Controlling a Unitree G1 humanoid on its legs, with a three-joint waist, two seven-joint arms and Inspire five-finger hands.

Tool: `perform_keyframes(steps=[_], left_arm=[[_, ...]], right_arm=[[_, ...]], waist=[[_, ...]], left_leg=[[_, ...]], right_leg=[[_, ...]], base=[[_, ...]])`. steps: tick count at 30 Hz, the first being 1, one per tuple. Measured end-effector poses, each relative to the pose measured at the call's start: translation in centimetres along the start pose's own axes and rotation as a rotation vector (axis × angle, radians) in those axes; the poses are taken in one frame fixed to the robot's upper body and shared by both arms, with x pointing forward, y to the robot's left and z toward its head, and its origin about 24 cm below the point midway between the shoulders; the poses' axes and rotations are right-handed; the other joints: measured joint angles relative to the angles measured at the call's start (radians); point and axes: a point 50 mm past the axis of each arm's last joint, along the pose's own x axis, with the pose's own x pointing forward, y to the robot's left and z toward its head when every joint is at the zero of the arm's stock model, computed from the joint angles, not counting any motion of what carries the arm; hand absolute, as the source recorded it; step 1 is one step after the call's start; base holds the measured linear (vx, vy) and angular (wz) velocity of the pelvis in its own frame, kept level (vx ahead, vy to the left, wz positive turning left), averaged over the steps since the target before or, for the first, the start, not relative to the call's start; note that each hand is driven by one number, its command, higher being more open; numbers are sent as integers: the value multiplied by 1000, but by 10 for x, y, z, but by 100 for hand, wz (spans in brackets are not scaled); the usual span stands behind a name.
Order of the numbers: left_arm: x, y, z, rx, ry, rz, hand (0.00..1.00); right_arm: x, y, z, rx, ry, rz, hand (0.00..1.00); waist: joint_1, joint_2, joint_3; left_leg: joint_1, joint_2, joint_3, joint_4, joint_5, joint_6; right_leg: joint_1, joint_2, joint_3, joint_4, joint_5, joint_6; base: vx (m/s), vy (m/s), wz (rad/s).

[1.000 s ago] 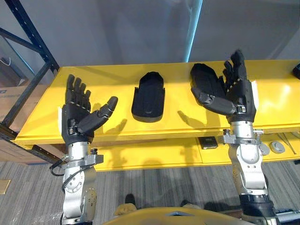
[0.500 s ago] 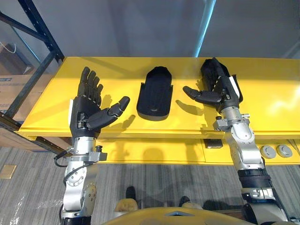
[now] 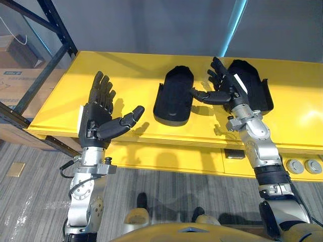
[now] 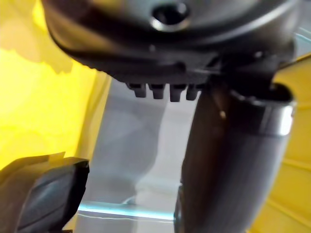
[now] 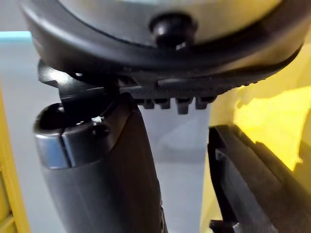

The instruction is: Walk over and take three plastic housings, then place them on the shelf

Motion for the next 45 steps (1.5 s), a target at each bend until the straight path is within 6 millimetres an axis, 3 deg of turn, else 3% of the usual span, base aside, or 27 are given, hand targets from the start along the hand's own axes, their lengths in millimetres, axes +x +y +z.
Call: perform_keyframes(steps=[18, 45], left_arm=[[-2, 0, -2, -9, 9, 19, 100], [-5, 0, -4, -11, 21, 26, 100]], right_arm=[[1, 7, -30, 12, 151, 32, 100], [20, 7, -28, 7, 176, 35, 100]], waist=[[22, 0, 0], [42, 0, 9]], left_leg=[[11, 1, -8, -3, 6, -2], [7, 1, -34, -3, 20, -1]], right_leg=[[5, -1, -1, 15, -8, -5], [19, 0, -26, 9, -8, -5]], base=[[-10, -9, 1], [-7, -5, 1]])
